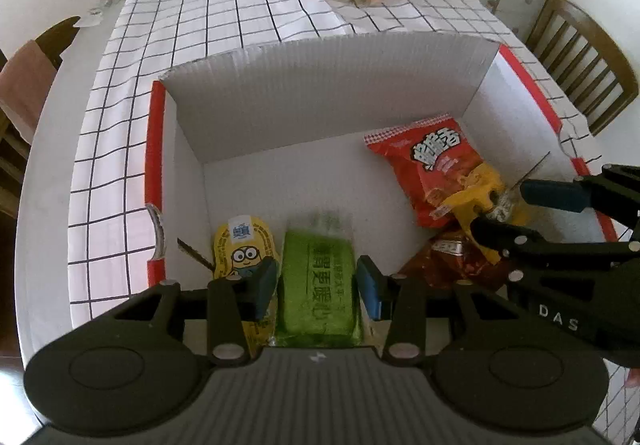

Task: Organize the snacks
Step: 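Carry both snacks over the red box and open both tools to drop them, then withdraw both tools from the box back toward the snack pile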

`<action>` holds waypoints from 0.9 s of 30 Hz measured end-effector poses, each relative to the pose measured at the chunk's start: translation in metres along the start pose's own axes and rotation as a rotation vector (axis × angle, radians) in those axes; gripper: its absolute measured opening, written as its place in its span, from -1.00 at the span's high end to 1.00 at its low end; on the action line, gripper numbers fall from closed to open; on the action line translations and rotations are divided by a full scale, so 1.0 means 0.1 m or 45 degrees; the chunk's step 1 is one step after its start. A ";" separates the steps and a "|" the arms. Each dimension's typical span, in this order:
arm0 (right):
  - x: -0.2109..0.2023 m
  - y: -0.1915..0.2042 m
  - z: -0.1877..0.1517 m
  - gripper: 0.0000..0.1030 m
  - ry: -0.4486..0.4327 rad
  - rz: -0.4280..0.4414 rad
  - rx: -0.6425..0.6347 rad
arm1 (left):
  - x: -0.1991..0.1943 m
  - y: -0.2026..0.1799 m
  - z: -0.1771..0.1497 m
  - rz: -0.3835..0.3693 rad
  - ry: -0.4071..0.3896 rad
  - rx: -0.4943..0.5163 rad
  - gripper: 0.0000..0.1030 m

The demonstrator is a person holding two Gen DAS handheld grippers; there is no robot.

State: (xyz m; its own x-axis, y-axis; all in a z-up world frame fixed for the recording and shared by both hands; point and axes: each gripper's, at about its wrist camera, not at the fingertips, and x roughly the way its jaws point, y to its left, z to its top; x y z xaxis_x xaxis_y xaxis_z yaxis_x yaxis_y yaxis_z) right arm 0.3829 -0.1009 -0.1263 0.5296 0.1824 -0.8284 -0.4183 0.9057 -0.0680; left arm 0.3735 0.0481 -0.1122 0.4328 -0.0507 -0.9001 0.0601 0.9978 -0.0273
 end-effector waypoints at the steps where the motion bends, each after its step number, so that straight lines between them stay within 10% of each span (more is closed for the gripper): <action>1: -0.01 0.00 0.00 0.01 -0.002 0.000 0.003 | -0.02 0.00 0.00 -0.005 -0.003 -0.002 0.10; 27: -1.02 0.09 -0.23 -0.61 -0.266 0.084 0.041 | -1.07 -0.02 -0.45 -0.029 -0.292 -0.008 -0.22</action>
State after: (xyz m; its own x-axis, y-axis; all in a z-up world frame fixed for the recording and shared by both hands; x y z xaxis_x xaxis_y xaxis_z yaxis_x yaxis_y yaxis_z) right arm 0.3083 -0.1202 -0.0549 0.6447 0.3135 -0.6972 -0.4347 0.9006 0.0029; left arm 0.2867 0.0536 -0.0358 0.6245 -0.0809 -0.7768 0.0667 0.9965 -0.0501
